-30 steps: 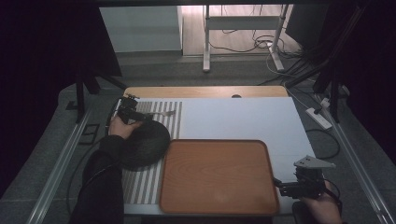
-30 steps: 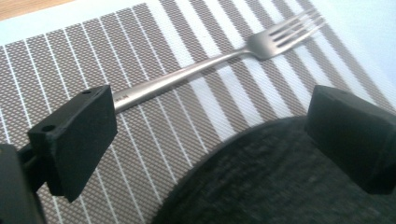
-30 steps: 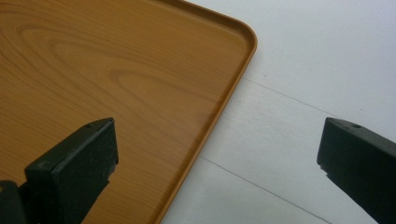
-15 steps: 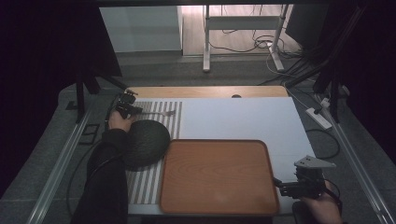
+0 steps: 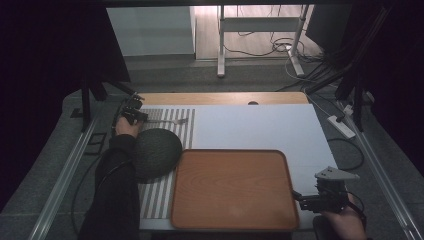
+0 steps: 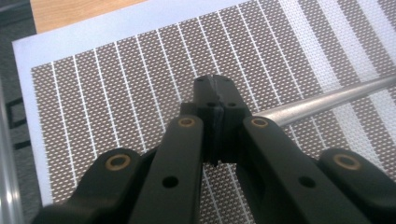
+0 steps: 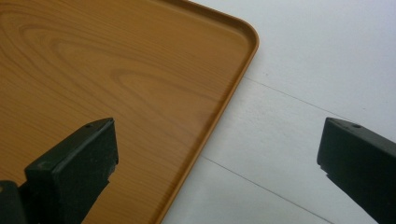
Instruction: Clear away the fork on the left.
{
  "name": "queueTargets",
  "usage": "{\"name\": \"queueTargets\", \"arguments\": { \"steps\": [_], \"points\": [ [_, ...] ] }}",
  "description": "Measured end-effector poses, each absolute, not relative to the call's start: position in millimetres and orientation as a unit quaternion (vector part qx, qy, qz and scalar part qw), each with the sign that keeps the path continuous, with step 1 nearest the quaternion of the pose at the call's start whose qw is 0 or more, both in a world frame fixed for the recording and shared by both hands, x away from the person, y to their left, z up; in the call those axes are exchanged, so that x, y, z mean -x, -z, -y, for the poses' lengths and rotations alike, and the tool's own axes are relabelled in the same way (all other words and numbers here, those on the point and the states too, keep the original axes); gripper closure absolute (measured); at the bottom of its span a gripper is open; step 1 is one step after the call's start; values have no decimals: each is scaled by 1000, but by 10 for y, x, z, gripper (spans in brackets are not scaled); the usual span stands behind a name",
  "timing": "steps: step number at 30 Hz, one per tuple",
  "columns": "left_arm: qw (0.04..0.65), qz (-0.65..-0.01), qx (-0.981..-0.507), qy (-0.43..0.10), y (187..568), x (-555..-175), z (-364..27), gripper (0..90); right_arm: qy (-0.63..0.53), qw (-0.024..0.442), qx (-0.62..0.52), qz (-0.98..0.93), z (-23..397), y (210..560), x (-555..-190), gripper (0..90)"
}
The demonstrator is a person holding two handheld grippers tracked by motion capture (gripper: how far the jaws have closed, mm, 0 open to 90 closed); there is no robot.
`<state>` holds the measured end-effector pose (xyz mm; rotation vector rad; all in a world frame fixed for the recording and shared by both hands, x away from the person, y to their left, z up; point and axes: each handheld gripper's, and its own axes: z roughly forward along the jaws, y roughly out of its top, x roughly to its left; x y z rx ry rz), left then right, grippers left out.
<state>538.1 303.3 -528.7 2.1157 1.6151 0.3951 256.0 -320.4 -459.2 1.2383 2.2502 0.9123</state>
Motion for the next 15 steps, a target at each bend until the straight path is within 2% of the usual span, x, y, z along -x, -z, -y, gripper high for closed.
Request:
{"name": "queueTargets", "arguments": {
  "steps": [7, 15],
  "points": [
    [197, -563, -795, -114, 5227, -5243, -2982, 888, -326, 207, -445, -808, 3205, 4592, -2557, 0],
    [214, -549, -805, -69, 5222, -5081, -3016, 888, -323, 206, -444, -810, 3196, 4595, -2561, 0]
  ]
}}
